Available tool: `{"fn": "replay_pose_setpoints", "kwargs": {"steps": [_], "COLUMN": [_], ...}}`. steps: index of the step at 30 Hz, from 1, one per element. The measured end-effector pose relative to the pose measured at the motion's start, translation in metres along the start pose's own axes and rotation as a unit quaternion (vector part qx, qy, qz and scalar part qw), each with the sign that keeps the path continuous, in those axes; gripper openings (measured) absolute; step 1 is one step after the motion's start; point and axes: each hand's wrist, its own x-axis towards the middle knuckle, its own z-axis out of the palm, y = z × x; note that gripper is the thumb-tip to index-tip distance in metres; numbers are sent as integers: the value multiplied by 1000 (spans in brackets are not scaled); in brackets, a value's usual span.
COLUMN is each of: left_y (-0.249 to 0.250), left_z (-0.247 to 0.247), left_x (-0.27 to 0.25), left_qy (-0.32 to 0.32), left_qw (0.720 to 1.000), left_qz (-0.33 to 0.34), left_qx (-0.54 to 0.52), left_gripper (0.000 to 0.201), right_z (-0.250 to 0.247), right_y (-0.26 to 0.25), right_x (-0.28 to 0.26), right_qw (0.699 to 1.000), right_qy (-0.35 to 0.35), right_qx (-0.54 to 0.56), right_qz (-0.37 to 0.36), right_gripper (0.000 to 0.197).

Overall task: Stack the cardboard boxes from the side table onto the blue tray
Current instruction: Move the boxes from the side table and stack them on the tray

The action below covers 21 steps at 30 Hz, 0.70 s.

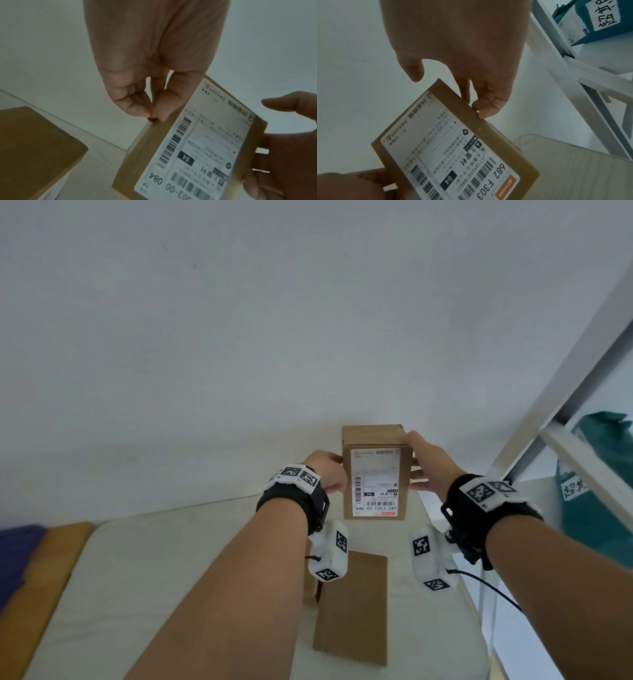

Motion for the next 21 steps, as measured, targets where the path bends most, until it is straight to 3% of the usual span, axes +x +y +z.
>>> {"fn": "replay_pose_setpoints", "kwargs": {"steps": [2, 5, 8, 13, 16, 21], "left_y": [-3, -9, -16, -27, -34, -52], "left_z": [-8, -18, -27, -41, -48, -64], "left_x": [-4, -12, -19, -30, -39, -52], "left_qy": [2, -4, -15, -8, -41, -41], "left_qw": [999, 997, 990, 982, 980, 971], "left_qz": [7, 19, 37, 64, 59, 30], "left_qx": [-32, -79, -136, -178, -188, -235], "left_gripper": [28, 19, 37, 70, 67, 29], "right_z": [6, 13, 23, 42, 50, 62], "right_y": [-5, -8, -9, -10, -15, -27], "right_x": [-2, -4, -9, -19, -24, -34], "right_qw": [999, 998, 998, 998, 995, 987], "right_qy": [-6, -11, -28, -33, -4, 17], "right_qx": [-26, -27, -13, 41, 93, 148], "right_qz": [-29, -54, -50, -44, -46, -52], "right_gripper": [36, 47, 53, 89, 76, 62]}}
